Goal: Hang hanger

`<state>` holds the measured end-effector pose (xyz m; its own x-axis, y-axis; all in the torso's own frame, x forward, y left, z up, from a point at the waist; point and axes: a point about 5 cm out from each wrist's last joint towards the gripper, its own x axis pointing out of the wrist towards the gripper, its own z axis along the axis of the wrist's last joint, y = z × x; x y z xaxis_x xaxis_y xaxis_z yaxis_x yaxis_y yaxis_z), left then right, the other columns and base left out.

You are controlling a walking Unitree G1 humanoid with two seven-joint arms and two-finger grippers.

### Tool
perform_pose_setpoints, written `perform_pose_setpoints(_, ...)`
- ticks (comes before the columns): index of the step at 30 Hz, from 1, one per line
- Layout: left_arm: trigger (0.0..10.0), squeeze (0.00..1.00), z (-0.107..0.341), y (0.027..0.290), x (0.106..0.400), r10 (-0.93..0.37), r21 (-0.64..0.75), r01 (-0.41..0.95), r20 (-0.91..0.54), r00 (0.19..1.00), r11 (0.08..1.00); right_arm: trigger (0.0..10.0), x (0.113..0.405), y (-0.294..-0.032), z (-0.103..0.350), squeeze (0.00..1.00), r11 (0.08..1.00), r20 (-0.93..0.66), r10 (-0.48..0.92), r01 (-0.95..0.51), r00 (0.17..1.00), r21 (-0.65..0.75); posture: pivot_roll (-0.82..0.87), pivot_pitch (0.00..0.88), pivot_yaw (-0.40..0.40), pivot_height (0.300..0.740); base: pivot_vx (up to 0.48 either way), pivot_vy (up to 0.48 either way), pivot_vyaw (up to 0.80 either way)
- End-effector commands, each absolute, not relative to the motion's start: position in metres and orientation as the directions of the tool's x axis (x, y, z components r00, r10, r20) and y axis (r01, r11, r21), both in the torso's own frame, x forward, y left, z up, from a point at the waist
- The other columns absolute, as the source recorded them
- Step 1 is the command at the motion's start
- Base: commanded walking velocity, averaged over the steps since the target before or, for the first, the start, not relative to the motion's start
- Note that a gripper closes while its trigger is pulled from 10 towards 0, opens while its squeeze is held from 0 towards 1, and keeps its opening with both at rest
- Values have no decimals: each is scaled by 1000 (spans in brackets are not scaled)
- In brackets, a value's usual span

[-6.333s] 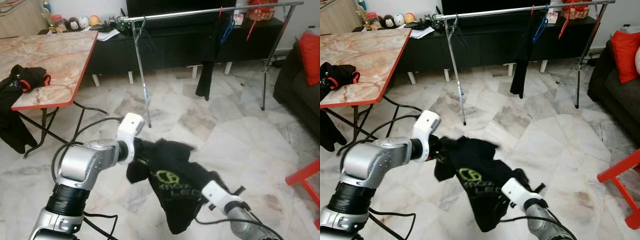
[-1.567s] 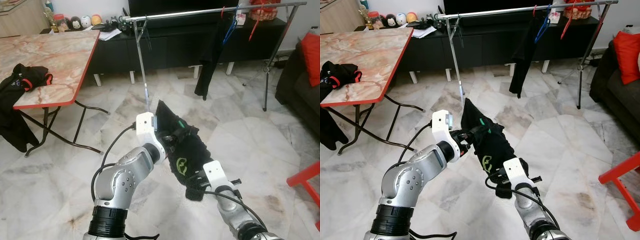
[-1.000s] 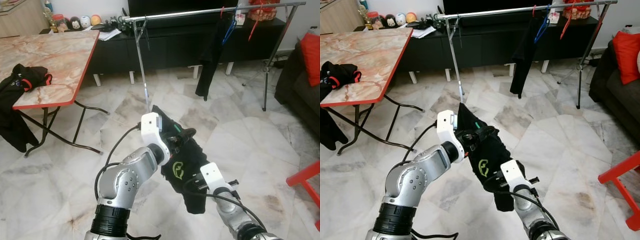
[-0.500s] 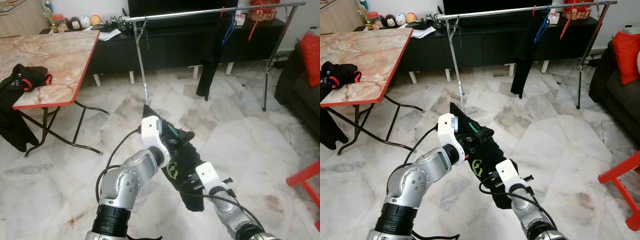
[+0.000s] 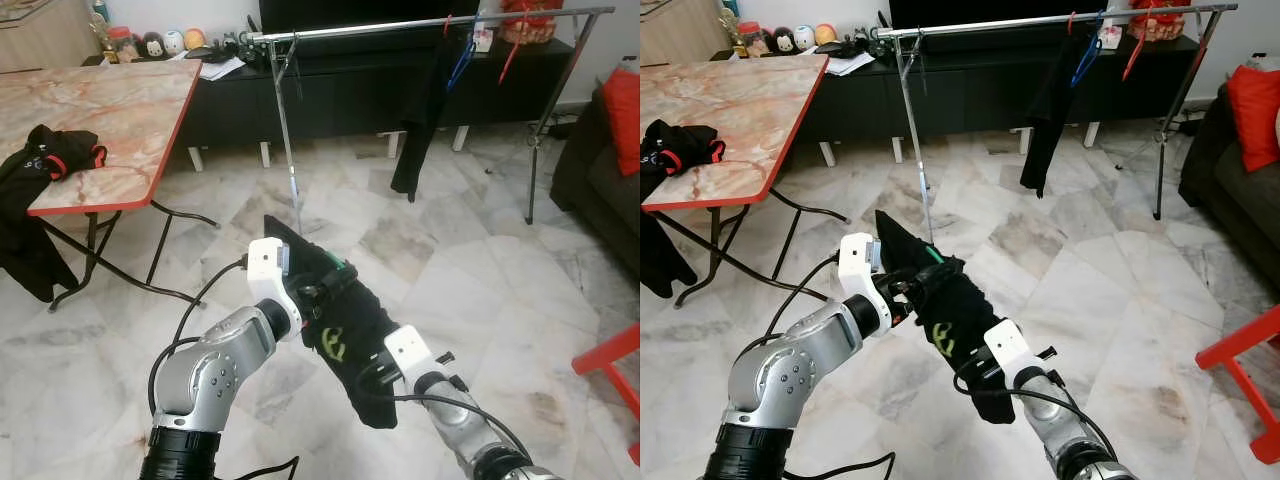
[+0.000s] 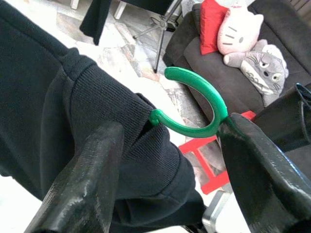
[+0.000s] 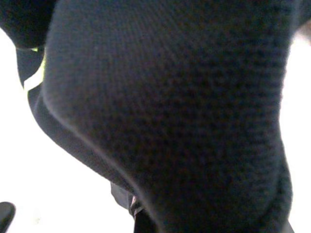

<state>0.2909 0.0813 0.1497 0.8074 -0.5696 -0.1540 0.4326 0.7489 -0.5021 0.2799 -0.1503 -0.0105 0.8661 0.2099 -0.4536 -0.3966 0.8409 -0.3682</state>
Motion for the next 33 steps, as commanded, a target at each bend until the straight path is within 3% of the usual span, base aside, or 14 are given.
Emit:
perform_pose_setpoints(1, 10000, 0, 147, 90, 291, -543, -486, 411, -167, 823, 771, 0, 282, -141, -4, 0, 825, -403, 285, -436, 870, -360, 27, 1, -2, 740, 0, 0, 0)
perform_pose_setpoints(7, 10000, 0, 139, 104, 297, -473, -477, 344, -179, 863, 808, 0, 282, -138, -2, 0, 775, -406, 347, -502, 845, -383, 21, 0, -6, 740, 0, 0, 0)
perform_pose_setpoints(14, 10000, 0, 147, 106, 304, -438, -474, 329, -137, 888, 817, 0, 293, -141, 9, 0, 814, -362, 327, -455, 873, -362, 33, 0, -16, 740, 0, 0, 0)
perform_pose_setpoints(23, 10000, 0, 155, 105, 309, -405, -487, 317, -85, 910, 814, 0, 297, -124, 14, 0, 763, -365, 412, -535, 835, -364, 53, 0, -29, 740, 0, 0, 0)
perform_pose_setpoints(33, 10000, 0, 156, 94, 298, -509, -480, 411, -87, 857, 775, 0, 295, -120, 9, 0, 746, -414, 402, -554, 817, -369, 72, 0, -33, 740, 0, 0, 0)
